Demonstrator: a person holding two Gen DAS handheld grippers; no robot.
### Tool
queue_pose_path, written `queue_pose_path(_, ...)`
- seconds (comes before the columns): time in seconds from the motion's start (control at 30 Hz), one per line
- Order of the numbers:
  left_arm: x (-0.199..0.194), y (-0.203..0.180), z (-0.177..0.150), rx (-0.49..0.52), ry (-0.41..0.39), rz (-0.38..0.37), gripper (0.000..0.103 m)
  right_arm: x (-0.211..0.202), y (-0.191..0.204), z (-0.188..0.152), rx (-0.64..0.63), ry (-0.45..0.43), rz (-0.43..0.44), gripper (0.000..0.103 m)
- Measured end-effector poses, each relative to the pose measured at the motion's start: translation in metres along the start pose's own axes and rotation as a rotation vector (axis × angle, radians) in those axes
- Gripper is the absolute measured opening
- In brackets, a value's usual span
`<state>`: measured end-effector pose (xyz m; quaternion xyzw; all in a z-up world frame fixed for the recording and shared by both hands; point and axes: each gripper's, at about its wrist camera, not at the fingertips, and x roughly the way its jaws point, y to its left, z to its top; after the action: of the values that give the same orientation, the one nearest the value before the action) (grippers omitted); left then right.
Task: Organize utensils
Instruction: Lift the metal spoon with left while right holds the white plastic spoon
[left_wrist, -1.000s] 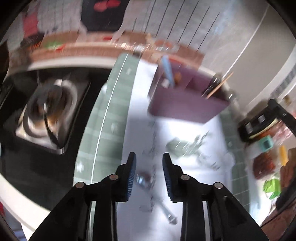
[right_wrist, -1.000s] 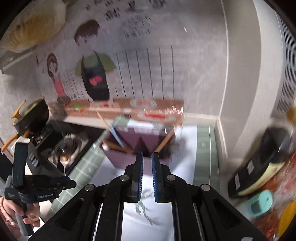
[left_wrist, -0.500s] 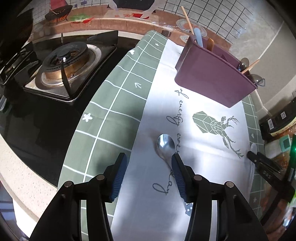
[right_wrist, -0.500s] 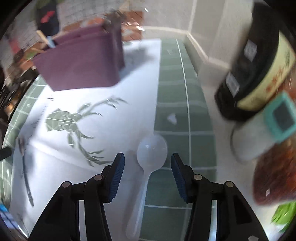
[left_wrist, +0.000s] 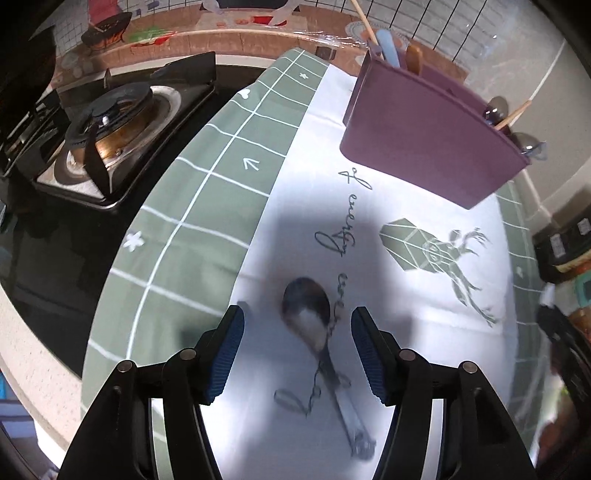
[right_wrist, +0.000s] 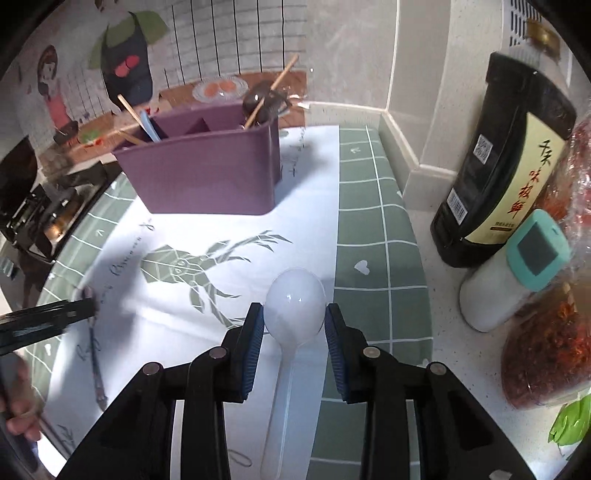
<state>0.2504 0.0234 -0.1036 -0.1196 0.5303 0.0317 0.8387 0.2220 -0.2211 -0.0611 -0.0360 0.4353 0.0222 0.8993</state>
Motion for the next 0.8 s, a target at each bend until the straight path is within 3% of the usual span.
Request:
queue_pose_path(0.13,0.004,-0.016,-0.01,0.085,-0.058,0.066,0.055,-0.01,0.001,-0.004,0.006,-0.021,-0.012,0.031)
queue_pose_path(0.2,0.004,-0.025,-0.018,0.157,-0.11,0.068,0.035,-0.013,0.002,-0.007,0.007,-0.02,-0.011,0.031)
queue_pose_path(0.23,0.003,-0.027,-0.021,0.179,-0.125,0.064,0.029,-0.013,0.002,-0.008,0.008,-0.019,-0.009,0.031)
queue_pose_path(0.27,0.001,-0.03,-0.025,0.207,-0.152,0.069,0.029,-0.014,0.003,-0.008,0.008,-0.021,-0.007,0.031)
queue_pose_path(0.37,-0.007,-0.02,-0.03,0.187,-0.188,-0.039,0.029,-0.022,0.006,-0.009,0.002,-0.038,-0.001,0.031)
queue_pose_path(0.57,-0.068,-0.009,-0.021,0.182,-0.368,-0.142,0.029,-0.04,0.009,0.0,-0.006,-0.105,0.043,0.031)
queue_pose_path(0.63,-0.09,-0.008,-0.012,0.182,-0.431,-0.158,0.026,-0.048,0.01,0.009,0.0,-0.139,0.062,0.031)
queue_pose_path(0.67,-0.108,-0.01,-0.003,0.194,-0.479,-0.174,0.012,-0.052,0.01,0.015,0.004,-0.157,0.071,0.031)
queue_pose_path(0.8,-0.169,-0.019,0.038,0.255,-0.634,-0.241,0.012,-0.093,0.008,0.06,0.017,-0.304,0.141,0.031)
